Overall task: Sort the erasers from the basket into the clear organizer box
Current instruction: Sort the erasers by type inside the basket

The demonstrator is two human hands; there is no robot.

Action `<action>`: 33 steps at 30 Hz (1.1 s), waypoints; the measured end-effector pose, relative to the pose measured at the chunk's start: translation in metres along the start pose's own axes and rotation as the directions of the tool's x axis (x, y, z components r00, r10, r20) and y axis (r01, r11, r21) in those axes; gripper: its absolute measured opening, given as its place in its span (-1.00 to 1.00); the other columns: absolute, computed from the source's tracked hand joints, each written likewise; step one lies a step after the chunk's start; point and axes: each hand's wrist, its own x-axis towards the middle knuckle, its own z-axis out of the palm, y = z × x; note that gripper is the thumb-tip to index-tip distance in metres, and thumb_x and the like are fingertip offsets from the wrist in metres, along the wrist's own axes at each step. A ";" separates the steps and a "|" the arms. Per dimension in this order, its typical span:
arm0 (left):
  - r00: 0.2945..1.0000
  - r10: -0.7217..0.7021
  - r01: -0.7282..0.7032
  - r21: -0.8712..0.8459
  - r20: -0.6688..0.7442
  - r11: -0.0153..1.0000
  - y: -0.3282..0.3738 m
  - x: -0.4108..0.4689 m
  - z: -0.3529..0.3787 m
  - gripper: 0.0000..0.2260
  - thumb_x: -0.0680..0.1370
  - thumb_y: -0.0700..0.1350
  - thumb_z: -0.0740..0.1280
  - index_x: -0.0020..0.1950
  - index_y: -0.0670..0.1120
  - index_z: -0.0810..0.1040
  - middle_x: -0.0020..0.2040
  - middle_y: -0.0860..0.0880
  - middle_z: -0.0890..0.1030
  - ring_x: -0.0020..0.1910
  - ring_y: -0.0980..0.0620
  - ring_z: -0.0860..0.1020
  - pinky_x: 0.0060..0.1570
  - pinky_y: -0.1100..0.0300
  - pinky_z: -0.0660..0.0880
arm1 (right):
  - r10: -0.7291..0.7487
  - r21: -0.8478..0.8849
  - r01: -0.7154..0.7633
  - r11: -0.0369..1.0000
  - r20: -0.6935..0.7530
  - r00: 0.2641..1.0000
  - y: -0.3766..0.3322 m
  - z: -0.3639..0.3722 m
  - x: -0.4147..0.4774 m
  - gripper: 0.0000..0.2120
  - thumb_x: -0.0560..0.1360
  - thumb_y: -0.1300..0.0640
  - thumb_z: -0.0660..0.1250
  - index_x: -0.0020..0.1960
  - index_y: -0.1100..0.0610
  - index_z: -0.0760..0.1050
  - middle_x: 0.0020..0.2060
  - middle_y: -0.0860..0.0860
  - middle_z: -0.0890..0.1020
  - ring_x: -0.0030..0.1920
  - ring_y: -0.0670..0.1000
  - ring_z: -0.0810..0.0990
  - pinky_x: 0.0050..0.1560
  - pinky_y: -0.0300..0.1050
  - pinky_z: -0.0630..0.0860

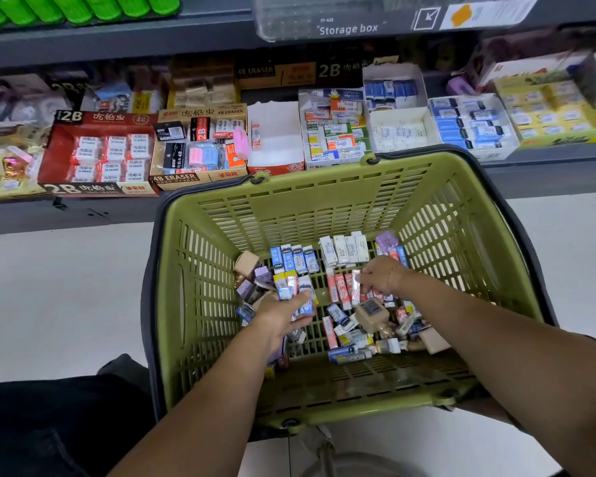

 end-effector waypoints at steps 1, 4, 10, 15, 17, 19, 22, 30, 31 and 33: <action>1.000 -0.007 0.007 0.005 0.002 1.000 -0.001 0.001 0.000 -0.37 0.47 -0.16 0.47 0.47 -0.14 0.28 0.47 -0.17 0.33 0.01 -0.15 0.65 -0.26 0.20 0.60 | -0.010 0.018 0.010 1.000 -0.006 1.000 0.001 0.002 0.002 -0.67 0.58 0.09 0.25 -0.04 0.36 0.62 -0.05 0.24 0.66 -0.31 0.03 0.50 -0.11 -0.16 0.45; 1.000 -0.011 0.011 0.008 0.012 1.000 -0.002 0.001 0.002 -0.32 0.44 -0.15 0.50 0.48 -0.17 0.26 0.46 -0.20 0.33 -0.08 -0.11 0.68 -0.27 0.21 0.59 | -0.014 0.008 0.014 1.000 -0.051 0.999 0.003 0.007 0.009 -0.71 0.53 0.08 0.33 -0.11 0.32 0.65 -0.17 0.18 0.68 -0.24 0.05 0.57 -0.06 -0.17 0.49; 1.000 -0.012 0.013 0.082 -0.015 0.997 -0.002 -0.002 0.004 -0.45 0.42 -0.02 0.51 0.32 -0.18 0.42 0.20 -0.17 0.58 -0.32 0.06 0.64 -0.45 0.28 0.51 | 0.003 0.024 0.000 1.000 -0.125 0.992 0.008 0.014 0.013 -0.69 0.50 0.06 0.37 -0.17 0.33 0.64 -0.20 0.27 0.66 -0.22 0.08 0.55 -0.07 -0.09 0.53; 1.000 -0.017 0.017 0.023 0.001 1.000 -0.001 -0.003 0.004 -0.64 0.43 -0.09 0.51 0.13 -0.15 0.47 0.10 -0.15 0.59 -0.25 0.01 0.62 -0.35 0.26 0.55 | -0.025 0.118 0.036 0.992 -0.094 0.995 -0.001 0.009 0.006 -0.64 0.54 -0.04 0.30 -0.25 0.25 0.52 -0.34 0.12 0.52 -0.32 0.06 0.46 -0.27 -0.22 0.38; 1.000 -0.011 0.011 0.019 0.011 1.000 0.001 -0.004 0.004 -0.64 0.43 -0.12 0.50 0.13 -0.16 0.46 0.07 -0.14 0.59 -0.22 0.00 0.63 -0.32 0.26 0.57 | -0.104 0.284 0.102 0.953 -0.008 0.995 -0.015 0.011 -0.004 -0.69 0.50 -0.07 0.34 -0.02 0.19 0.61 -0.29 0.04 0.58 -0.37 -0.02 0.46 -0.36 -0.24 0.41; 0.999 -0.006 0.003 0.070 0.044 0.998 0.000 -0.005 0.006 -0.62 0.44 -0.12 0.50 0.17 -0.17 0.47 0.01 -0.12 0.61 -0.23 0.01 0.62 -0.28 0.25 0.58 | -0.205 0.366 0.171 0.915 0.056 0.977 -0.030 0.015 -0.012 -0.72 0.46 -0.06 0.41 0.06 0.09 0.62 -0.16 -0.01 0.62 -0.32 -0.09 0.50 -0.38 -0.28 0.41; 0.992 -0.009 -0.009 0.147 0.122 0.989 0.000 -0.010 0.013 -0.55 0.46 -0.11 0.48 0.28 -0.19 0.43 0.01 -0.11 0.60 -0.28 0.06 0.59 -0.35 0.29 0.54 | -0.319 0.403 0.257 0.878 0.092 0.943 -0.042 0.021 -0.014 -0.83 0.42 0.09 0.47 -0.03 0.12 0.63 -0.16 -0.06 0.62 -0.41 -0.33 0.53 -0.43 -0.47 0.38; 0.996 -0.042 0.028 0.182 0.074 0.983 -0.004 -0.002 0.005 -0.69 0.47 -0.13 0.47 0.14 -0.17 0.48 -0.15 -0.09 0.57 -0.35 0.06 0.53 -0.39 0.26 0.55 | -0.079 0.540 0.096 0.836 -0.054 0.995 -0.014 -0.006 -0.005 -0.80 0.46 0.07 0.41 -0.16 0.22 0.55 -0.36 0.05 0.51 -0.46 -0.05 0.33 -0.49 -0.23 0.29; 0.998 -0.037 0.028 0.178 0.050 0.984 -0.004 0.000 0.003 -0.70 0.48 -0.13 0.46 0.13 -0.17 0.49 -0.18 -0.09 0.56 -0.36 0.05 0.52 -0.39 0.25 0.57 | -0.045 0.492 0.080 0.867 -0.083 0.996 -0.011 -0.006 -0.004 -0.82 0.47 0.09 0.41 -0.19 0.20 0.54 -0.35 0.06 0.54 -0.47 -0.05 0.35 -0.51 -0.24 0.32; 1.000 -0.028 0.026 0.175 0.008 0.984 -0.006 0.006 0.001 -0.58 0.48 -0.12 0.47 0.25 -0.25 0.45 -0.22 -0.10 0.56 -0.37 0.04 0.53 -0.23 0.16 0.62 | -0.025 0.386 0.065 0.920 -0.108 0.994 -0.011 -0.001 -0.002 -0.85 0.47 0.11 0.41 -0.15 0.21 0.60 -0.31 0.09 0.60 -0.48 -0.06 0.41 -0.50 -0.28 0.37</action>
